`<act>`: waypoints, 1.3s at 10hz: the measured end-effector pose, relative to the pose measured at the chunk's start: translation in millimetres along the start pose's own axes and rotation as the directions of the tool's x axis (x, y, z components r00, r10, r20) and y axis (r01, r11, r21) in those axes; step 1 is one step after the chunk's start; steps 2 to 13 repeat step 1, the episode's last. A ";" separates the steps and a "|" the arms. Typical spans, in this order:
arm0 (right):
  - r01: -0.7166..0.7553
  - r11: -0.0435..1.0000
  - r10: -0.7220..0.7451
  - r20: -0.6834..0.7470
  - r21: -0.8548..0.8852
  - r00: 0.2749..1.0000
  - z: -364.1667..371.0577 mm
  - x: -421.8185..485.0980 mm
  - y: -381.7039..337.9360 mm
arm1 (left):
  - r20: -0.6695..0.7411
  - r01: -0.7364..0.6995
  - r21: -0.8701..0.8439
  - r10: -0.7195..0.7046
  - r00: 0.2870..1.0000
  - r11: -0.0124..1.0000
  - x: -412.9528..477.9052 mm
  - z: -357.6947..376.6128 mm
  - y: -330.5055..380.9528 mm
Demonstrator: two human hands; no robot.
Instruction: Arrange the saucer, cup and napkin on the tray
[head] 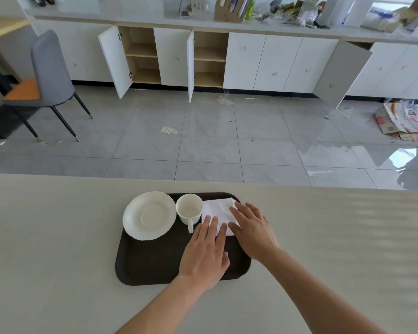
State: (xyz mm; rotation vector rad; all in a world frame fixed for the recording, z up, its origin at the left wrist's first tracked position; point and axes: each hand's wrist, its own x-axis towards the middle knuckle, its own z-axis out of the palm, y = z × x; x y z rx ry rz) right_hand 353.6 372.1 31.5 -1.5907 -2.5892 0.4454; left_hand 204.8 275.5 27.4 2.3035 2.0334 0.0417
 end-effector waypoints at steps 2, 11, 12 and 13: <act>0.031 1.000 -0.030 -0.035 0.001 0.999 -15.4 -4.0 -11.0 | -0.070 0.060 -0.002 -0.060 0.996 0.998 -11.2 -24.6 -4.6; 0.031 1.000 -0.030 -0.035 0.001 0.999 -15.4 -4.0 -11.0 | -0.070 0.060 -0.002 -0.060 0.996 0.998 -11.2 -24.6 -4.6; 0.031 1.000 -0.030 -0.035 0.001 0.999 -15.4 -4.0 -11.0 | -0.070 0.060 -0.002 -0.060 0.996 0.998 -11.2 -24.6 -4.6; 0.031 1.000 -0.030 -0.035 0.001 0.999 -15.4 -4.0 -11.0 | -0.070 0.060 -0.002 -0.060 0.996 0.998 -11.2 -24.6 -4.6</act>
